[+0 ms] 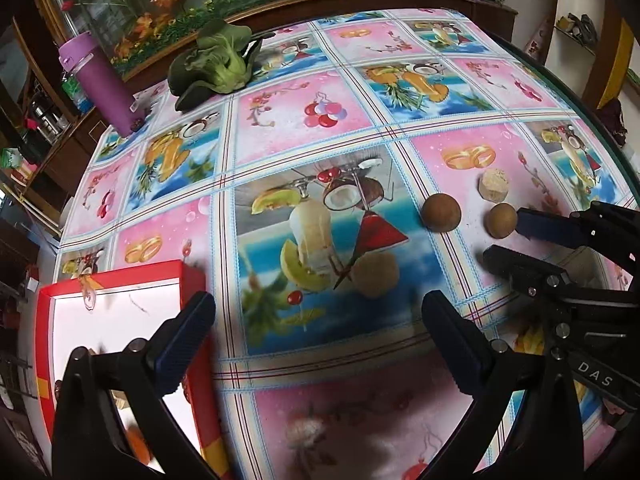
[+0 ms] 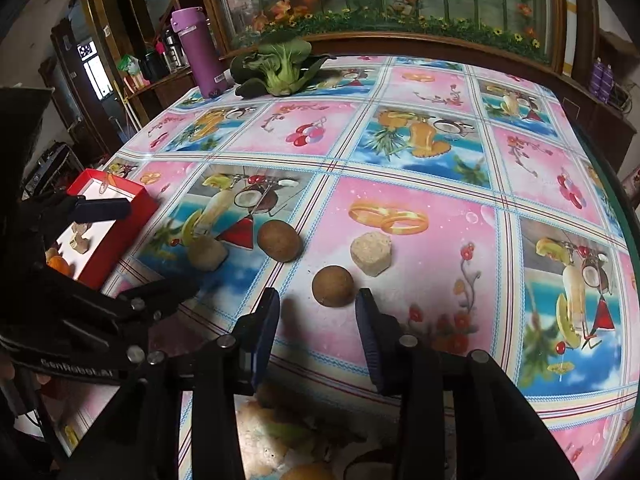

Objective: Organize fruits
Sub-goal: 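Grasp a brown round fruit with the right tool while the left grasps a beige round cake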

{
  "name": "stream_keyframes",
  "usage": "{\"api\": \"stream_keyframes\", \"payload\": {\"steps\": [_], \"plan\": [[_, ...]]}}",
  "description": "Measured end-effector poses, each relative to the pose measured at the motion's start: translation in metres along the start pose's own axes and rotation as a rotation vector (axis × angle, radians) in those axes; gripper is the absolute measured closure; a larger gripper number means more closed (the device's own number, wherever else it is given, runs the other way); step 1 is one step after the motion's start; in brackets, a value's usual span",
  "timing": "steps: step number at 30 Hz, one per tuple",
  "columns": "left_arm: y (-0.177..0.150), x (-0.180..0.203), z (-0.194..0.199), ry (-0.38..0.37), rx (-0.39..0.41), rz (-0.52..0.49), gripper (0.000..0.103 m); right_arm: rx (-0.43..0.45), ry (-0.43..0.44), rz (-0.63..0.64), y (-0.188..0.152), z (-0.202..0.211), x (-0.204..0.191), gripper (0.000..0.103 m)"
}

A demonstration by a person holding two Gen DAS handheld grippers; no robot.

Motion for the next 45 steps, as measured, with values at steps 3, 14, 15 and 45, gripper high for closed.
{"api": "stream_keyframes", "payload": {"steps": [3, 14, 15, 45], "plan": [[0.002, -0.005, 0.001, 0.0, 0.011, 0.011, 0.0, 0.003, -0.006, 0.014, 0.001, -0.002, -0.001, 0.064], [0.005, -0.007, 0.001, -0.05, 0.014, 0.013, 0.0, 0.018, -0.022, 0.019, 0.002, -0.005, 0.002, 0.078], [0.005, -0.005, 0.0, -0.059, 0.011, 0.018, 0.0, 0.018, -0.02, 0.017, 0.002, -0.004, 0.002, 0.079], [0.003, -0.004, -0.024, -0.002, -0.011, 0.088, 0.001, 0.018, -0.015, -0.057, 0.001, -0.002, 0.012, 0.083]]}}
Point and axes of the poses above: each gripper's, at about its wrist camera, not at the fingertips, and z roughly against the way its jaws point, x to its right, y to its top, the point moved 4 cm from there along -z, roughly the way its jaws point, and after that the axes turned 15 degrees about x, right-handed, at the moved point
